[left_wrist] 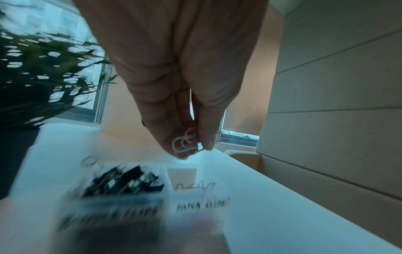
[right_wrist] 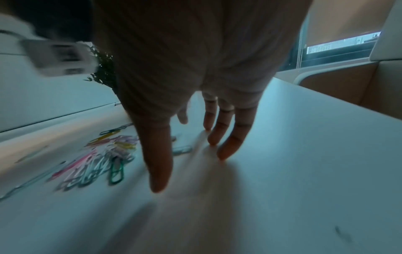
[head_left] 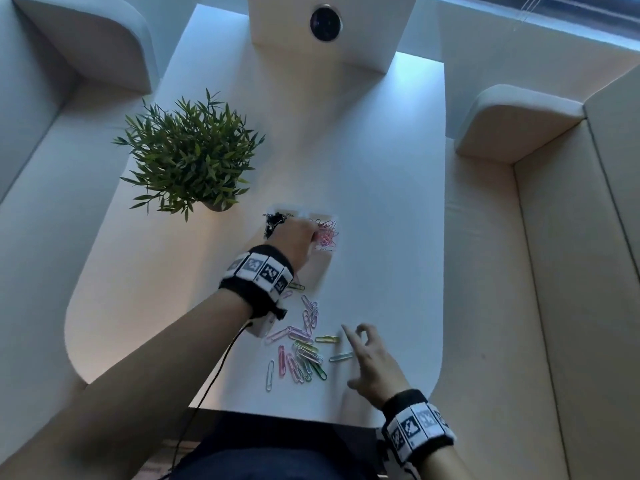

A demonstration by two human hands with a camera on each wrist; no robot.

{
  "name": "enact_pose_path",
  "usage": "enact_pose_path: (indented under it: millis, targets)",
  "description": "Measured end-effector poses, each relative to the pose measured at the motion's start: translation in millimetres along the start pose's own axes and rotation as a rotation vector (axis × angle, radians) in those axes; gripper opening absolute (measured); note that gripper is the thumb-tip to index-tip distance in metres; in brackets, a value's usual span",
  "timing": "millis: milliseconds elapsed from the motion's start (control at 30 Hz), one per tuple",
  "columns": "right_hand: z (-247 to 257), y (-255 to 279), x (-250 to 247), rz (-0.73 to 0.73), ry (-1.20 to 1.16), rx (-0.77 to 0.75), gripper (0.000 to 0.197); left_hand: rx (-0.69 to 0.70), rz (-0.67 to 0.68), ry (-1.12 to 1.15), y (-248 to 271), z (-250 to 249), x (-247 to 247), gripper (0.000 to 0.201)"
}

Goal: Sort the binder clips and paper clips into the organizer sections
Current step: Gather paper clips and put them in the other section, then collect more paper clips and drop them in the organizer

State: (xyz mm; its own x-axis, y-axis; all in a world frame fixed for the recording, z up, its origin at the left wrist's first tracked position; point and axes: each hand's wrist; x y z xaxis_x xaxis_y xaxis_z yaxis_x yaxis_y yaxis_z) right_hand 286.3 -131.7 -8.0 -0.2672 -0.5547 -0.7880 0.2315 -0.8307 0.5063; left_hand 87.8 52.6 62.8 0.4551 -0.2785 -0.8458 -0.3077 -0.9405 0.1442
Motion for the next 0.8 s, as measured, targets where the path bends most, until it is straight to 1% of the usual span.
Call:
enact_pose_path:
  millis: [67,200,233,300,367,467,500,567,633,667,700,733,800]
  targets:
    - [3,0,6,-0.046,-0.003,-0.022,0.088,-0.024,0.066,-0.082,-24,-11,-1,0.013]
    - [12,-10,11,-0.135,-0.068,-0.044,0.066,-0.085,0.175,-0.289,-47,-30,3,0.017]
    - [14,-13,12,-0.151,-0.074,-0.049,0.06,-0.1,0.206,-0.322,-51,-31,4,0.019]
    - [17,-18,12,-0.172,-0.065,-0.057,0.052,-0.131,0.229,-0.34,-57,-29,9,0.017]
    - [20,-22,11,-0.175,-0.073,-0.068,0.048,-0.159,0.196,-0.272,-60,-23,14,0.014]
    - [24,-29,10,-0.189,-0.098,-0.089,0.048,-0.184,0.098,-0.088,-61,-14,16,0.027]
    - [26,-32,9,-0.192,-0.105,-0.104,0.05,-0.184,0.053,-0.015,-58,-12,14,0.03]
    - [31,-39,8,-0.192,-0.111,-0.14,0.052,-0.155,-0.059,0.125,-47,-6,6,0.03]
    - [36,-47,5,-0.184,-0.108,-0.166,0.061,-0.084,-0.146,0.154,-23,3,2,0.026]
    - [37,-52,3,-0.171,-0.1,-0.174,0.069,-0.07,-0.133,0.115,-5,9,3,0.027]
    - [39,-58,0,-0.152,-0.081,-0.183,0.079,-0.089,-0.074,0.044,17,15,5,0.035]
    - [40,-65,-3,-0.13,-0.047,-0.198,0.087,-0.134,0.019,-0.041,41,23,10,0.05]
    - [44,-78,-11,-0.079,0.078,-0.254,0.095,-0.241,0.232,-0.182,93,37,23,0.094]
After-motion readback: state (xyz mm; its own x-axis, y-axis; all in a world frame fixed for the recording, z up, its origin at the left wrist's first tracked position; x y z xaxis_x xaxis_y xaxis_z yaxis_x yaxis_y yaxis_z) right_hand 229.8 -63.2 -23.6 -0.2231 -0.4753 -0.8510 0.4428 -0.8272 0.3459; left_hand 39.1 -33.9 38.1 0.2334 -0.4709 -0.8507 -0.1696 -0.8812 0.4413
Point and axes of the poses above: each hand's wrist, its own y-axis away from the middle knuckle, its own x-axis out of the palm, z = x × y, and after that the axes turned 2 degrees about -z, right-handed
